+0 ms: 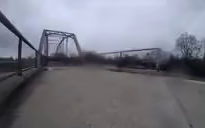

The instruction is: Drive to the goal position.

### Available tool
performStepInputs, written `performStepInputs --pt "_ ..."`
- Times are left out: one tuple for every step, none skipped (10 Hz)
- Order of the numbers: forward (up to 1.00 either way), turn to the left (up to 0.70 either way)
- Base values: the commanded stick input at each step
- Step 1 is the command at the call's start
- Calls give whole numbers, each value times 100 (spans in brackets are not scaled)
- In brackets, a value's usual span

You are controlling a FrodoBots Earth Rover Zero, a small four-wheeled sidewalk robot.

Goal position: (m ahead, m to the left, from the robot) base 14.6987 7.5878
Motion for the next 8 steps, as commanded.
performStepInputs --pt "85 15" --pt "93 27" --pt "100 38" --pt "100 23" --pt "100 5" --pt "100 3" --pt "100 2" --pt "100 2"
